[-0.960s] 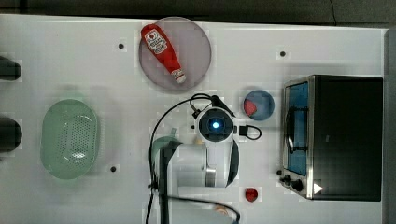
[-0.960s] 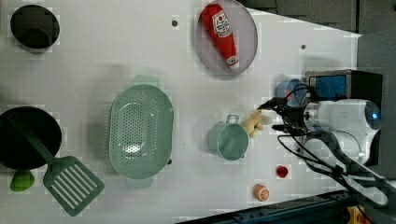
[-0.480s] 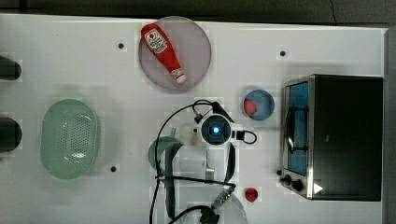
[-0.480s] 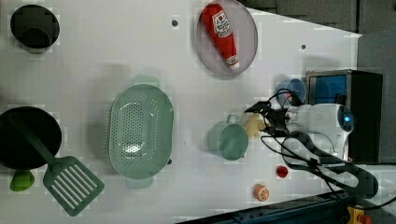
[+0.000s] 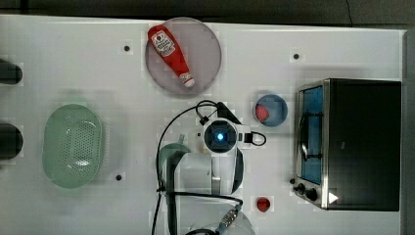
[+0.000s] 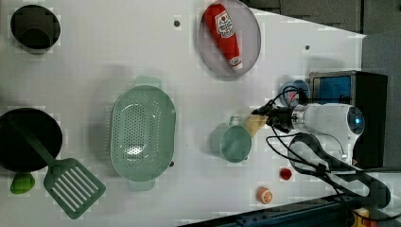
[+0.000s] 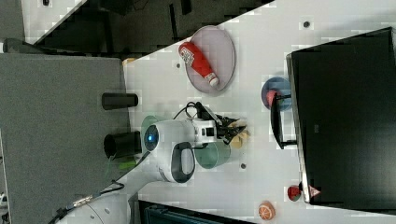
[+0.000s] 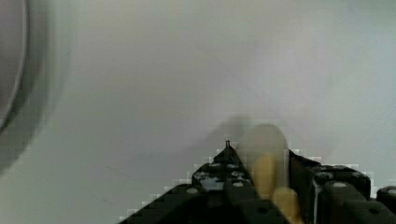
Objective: Pick banana from table and place on oven.
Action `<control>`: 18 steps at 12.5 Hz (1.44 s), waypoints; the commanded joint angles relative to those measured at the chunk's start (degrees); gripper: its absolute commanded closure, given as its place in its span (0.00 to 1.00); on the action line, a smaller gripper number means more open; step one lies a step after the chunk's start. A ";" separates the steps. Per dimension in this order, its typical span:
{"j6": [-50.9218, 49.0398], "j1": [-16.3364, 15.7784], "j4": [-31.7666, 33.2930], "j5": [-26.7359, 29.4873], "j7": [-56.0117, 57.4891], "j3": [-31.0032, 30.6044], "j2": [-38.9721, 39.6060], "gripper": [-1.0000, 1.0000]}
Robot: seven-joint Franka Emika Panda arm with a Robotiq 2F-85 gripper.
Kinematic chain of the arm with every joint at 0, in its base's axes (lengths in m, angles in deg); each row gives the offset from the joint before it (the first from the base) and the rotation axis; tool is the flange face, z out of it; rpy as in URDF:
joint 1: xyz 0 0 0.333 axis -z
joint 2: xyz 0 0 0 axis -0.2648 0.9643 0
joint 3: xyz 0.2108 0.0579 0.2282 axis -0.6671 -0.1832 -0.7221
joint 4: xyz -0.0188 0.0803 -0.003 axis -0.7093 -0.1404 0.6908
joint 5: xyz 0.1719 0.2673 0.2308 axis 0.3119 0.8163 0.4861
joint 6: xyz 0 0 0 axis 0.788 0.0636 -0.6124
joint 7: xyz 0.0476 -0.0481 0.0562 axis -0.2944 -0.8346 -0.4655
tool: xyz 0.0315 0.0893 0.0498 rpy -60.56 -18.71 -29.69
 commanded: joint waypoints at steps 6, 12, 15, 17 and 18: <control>-19.58 1.02 -2.71 -0.03 1.04 0.11 -22.00 0.71; -55.08 1.48 -19.29 -0.30 1.32 3.36 -35.49 0.71; -60.03 2.48 -25.81 -0.75 3.39 8.37 -34.39 0.71; -59.62 3.23 -27.12 -1.67 8.98 13.26 -32.42 0.71; -58.64 3.41 -27.53 -2.52 13.30 16.04 -31.02 0.71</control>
